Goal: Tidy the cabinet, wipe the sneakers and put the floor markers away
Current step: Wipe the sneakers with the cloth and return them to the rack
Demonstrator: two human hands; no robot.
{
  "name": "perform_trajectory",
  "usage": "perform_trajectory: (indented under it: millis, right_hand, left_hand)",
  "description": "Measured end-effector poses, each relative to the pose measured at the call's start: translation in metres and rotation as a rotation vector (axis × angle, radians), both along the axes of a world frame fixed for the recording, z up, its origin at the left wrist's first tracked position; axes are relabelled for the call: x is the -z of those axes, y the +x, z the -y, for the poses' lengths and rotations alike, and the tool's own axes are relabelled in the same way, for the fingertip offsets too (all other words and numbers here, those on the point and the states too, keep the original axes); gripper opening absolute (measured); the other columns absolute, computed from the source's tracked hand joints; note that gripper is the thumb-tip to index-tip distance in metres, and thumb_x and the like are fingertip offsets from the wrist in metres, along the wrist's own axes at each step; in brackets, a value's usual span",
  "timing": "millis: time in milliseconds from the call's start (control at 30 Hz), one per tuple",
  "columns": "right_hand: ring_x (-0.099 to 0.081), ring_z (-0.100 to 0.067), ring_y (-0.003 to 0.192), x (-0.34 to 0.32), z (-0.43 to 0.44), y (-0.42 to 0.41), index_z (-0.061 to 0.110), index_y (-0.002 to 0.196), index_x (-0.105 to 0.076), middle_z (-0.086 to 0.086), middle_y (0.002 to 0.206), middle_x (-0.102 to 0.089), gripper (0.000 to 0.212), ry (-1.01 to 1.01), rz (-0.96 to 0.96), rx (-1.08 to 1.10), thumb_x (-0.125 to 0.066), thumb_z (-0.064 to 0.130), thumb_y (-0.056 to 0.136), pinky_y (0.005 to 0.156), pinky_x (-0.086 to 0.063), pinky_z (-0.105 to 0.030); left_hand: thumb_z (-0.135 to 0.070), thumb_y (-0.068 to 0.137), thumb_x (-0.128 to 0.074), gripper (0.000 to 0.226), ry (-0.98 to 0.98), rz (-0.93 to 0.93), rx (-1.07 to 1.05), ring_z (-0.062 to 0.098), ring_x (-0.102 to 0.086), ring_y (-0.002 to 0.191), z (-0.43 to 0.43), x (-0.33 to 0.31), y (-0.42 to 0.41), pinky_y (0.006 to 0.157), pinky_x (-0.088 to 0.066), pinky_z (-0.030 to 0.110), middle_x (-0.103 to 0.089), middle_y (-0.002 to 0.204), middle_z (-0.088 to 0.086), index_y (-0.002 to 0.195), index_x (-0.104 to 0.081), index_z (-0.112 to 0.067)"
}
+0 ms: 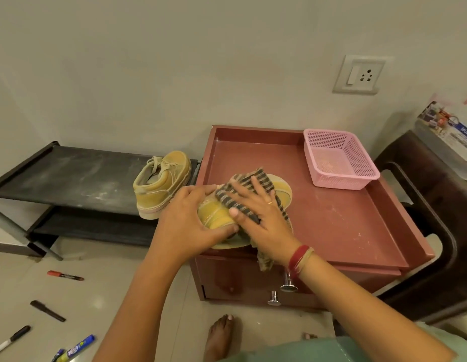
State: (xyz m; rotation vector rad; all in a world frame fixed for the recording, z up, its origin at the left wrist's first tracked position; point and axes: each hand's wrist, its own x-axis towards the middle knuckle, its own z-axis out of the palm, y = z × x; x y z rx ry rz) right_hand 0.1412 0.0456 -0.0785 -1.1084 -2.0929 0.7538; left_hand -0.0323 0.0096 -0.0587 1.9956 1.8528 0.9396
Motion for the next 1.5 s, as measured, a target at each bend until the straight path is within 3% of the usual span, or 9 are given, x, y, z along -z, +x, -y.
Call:
perform_trajectory:
  millis: [233,333,600,967,1067,1200,1267,1400,1500]
  right_hand:
    - [0.021,-0.002,0.139,0.011,-0.008,0.008,0.078,0.112,-0.022,0.031,0.150,0.010,0.035,-0.090,0.010,0.135,-0.021,0.079,0.077,0.113,0.002,-0.059]
    - [0.022,0.002,0.138,0.015,0.000,0.006,0.078,0.115,-0.022,0.033,0.150,0.004,0.035,-0.069,-0.020,-0.003,-0.027,0.071,0.081,0.114,0.002,-0.050]
    - [0.023,0.000,0.138,0.022,-0.009,0.019,0.073,0.122,-0.016,0.034,0.149,0.010,0.040,-0.129,-0.065,0.053,-0.030,0.066,0.084,0.113,0.004,-0.036]
    - [0.017,-0.005,0.139,0.021,-0.012,0.030,0.052,0.135,-0.016,0.024,0.151,0.005,0.050,-0.226,-0.130,0.255,-0.034,0.056,0.089,0.117,0.002,-0.049]
    - [0.015,-0.003,0.140,0.020,-0.003,0.025,0.072,0.124,-0.014,0.029,0.149,0.000,0.042,-0.186,-0.132,0.115,-0.036,0.058,0.090,0.115,0.002,-0.038]
    - [0.006,-0.012,0.144,0.023,-0.011,0.037,0.039,0.142,-0.023,0.020,0.151,-0.002,0.049,-0.297,-0.154,0.319,-0.037,0.044,0.095,0.118,-0.004,-0.045]
    - [-0.007,-0.015,0.144,0.012,-0.010,0.039,0.037,0.139,-0.026,0.010,0.155,-0.013,0.047,-0.339,-0.258,0.375,-0.039,0.043,0.094,0.118,-0.012,-0.045]
    - [-0.018,-0.002,0.140,-0.029,0.007,0.026,0.056,0.120,-0.033,0.019,0.148,-0.026,0.028,-0.062,-0.355,0.305,-0.040,0.043,0.096,0.116,-0.019,-0.038]
    - [-0.011,-0.006,0.142,-0.039,0.023,0.002,0.051,0.135,-0.029,0.017,0.153,-0.020,0.044,0.120,-0.088,0.101,-0.031,0.057,0.092,0.116,-0.015,-0.048]
  left_hand:
    - [-0.082,0.049,-0.055,0.099,-0.006,-0.015,-0.018,0.002,-0.047,0.106,0.000,-0.001,0.001,0.083,-0.039,0.021,-0.050,0.123,-0.010,0.133,-0.051,-0.029]
    - [-0.081,0.050,-0.056,0.098,-0.006,-0.024,-0.004,0.007,-0.051,0.111,-0.001,-0.001,-0.001,0.086,-0.041,0.024,-0.052,0.124,-0.008,0.132,-0.051,-0.029]
    - [-0.081,0.049,-0.062,0.098,-0.028,-0.001,-0.021,-0.001,-0.044,0.106,0.000,-0.002,0.001,0.084,-0.036,0.020,-0.050,0.124,-0.011,0.133,-0.051,-0.031]
    - [-0.065,0.061,-0.075,0.087,-0.086,0.058,-0.035,-0.001,-0.040,0.109,-0.001,-0.004,0.000,0.088,-0.034,0.021,-0.048,0.129,-0.010,0.136,-0.048,-0.031]
    - [-0.068,0.060,-0.074,0.091,-0.124,0.093,-0.013,0.001,-0.040,0.112,-0.002,-0.005,-0.003,0.090,-0.034,0.022,-0.045,0.130,-0.011,0.138,-0.045,-0.031]
    - [-0.056,0.067,-0.078,0.090,-0.163,0.142,0.033,-0.001,-0.031,0.122,-0.001,-0.003,-0.007,0.098,-0.027,0.019,-0.037,0.141,-0.009,0.144,-0.038,-0.032]
    - [-0.056,0.062,-0.081,0.096,-0.213,0.182,0.058,0.002,-0.024,0.131,0.002,-0.001,-0.010,0.103,-0.024,0.022,-0.025,0.148,-0.007,0.143,-0.032,-0.042]
    - [-0.054,0.058,-0.084,0.100,-0.250,0.176,0.104,0.004,-0.028,0.126,0.007,0.003,-0.012,0.103,-0.028,0.024,-0.026,0.142,-0.010,0.136,-0.021,-0.058]
    - [-0.064,0.052,-0.082,0.105,-0.163,0.250,0.066,0.003,-0.041,0.123,0.007,0.003,-0.011,0.105,-0.041,0.035,-0.041,0.137,-0.014,0.140,-0.028,-0.049]
